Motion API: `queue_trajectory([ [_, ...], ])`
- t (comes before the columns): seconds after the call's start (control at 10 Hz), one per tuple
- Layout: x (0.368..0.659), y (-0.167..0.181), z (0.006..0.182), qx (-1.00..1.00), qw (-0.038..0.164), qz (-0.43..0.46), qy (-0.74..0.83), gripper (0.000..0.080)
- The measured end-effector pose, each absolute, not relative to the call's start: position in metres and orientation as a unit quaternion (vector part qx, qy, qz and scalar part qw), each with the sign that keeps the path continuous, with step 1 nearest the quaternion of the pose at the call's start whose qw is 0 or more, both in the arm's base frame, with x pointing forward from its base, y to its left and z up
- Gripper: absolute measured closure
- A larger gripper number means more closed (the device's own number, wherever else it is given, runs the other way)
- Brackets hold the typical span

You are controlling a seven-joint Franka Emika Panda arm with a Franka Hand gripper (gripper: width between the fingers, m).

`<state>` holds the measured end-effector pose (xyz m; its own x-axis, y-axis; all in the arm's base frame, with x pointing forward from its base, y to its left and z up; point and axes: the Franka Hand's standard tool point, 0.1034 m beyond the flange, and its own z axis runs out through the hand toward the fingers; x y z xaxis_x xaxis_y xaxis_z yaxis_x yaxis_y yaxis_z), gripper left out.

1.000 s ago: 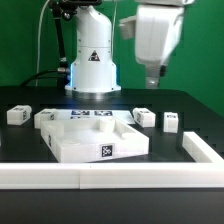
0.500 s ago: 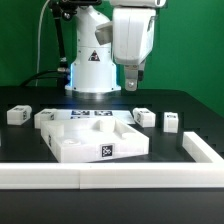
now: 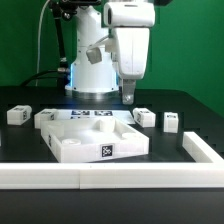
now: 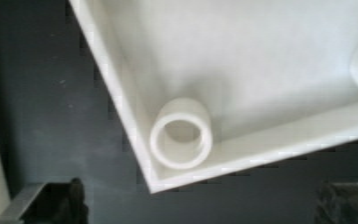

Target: Assemble one leg

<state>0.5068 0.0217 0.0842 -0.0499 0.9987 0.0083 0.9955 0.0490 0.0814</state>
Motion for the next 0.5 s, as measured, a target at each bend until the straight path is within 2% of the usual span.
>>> queue_trajectory([
  [0.1,0.498,0.0191,0.0758,0.672,0.029,0.024,0.74,0.015],
  [0.5,0.4977,0.0184,0.0756,0.676,0.027,0.022,0.736,0.015],
])
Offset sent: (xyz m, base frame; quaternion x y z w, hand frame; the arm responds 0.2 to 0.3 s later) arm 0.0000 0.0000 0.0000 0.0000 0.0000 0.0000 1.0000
